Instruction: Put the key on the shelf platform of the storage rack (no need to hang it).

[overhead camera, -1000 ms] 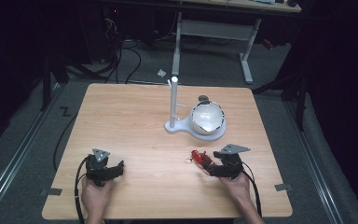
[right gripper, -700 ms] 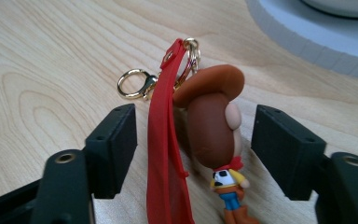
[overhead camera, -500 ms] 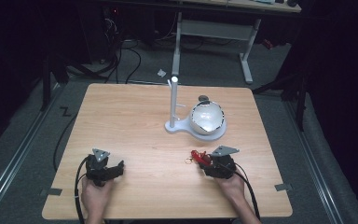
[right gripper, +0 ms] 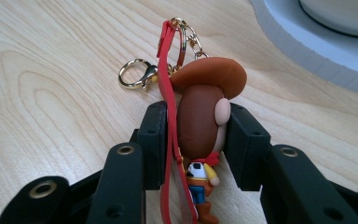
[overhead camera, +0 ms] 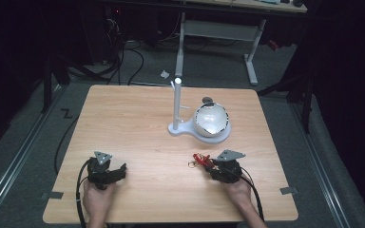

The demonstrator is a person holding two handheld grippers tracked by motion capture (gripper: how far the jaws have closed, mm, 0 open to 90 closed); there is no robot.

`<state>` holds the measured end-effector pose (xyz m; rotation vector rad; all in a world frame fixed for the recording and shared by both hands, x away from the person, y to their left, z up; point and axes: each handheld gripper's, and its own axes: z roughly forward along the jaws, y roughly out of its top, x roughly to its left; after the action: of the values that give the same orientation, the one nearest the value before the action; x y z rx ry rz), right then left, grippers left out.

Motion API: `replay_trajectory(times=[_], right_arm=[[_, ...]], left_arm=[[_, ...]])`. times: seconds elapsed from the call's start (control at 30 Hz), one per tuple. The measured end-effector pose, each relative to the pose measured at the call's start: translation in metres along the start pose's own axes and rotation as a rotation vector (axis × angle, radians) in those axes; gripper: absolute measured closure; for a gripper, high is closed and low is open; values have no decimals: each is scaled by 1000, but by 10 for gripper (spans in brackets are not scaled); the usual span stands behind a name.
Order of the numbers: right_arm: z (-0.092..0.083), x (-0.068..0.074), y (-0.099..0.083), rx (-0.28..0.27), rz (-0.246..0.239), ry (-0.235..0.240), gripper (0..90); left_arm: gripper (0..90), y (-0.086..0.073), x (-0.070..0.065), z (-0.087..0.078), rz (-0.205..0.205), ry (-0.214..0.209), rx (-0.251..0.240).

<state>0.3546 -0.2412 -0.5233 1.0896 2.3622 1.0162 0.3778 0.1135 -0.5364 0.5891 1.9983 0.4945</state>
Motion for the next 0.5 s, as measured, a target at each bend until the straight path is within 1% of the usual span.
replay_trajectory(times=[0.03,0.23,0.4,0.47,0.5], right_arm=[[-2,0,0,-5,-3,-2,626],[-13,-4,1,-44,19,8,626],[-19,-7,2,-57,31,21,626],[-22,-9,2,-65,39,24,626],[-26,-11,2,-76,52,31,627]], left_arm=[[179,0,0,0,0,0,0],[179,0,0,0,1,-1,0],[179,0,0,0,1,0,0],[179,0,0,0,0,-1,0],[179,0,0,0,2,-2,1]])
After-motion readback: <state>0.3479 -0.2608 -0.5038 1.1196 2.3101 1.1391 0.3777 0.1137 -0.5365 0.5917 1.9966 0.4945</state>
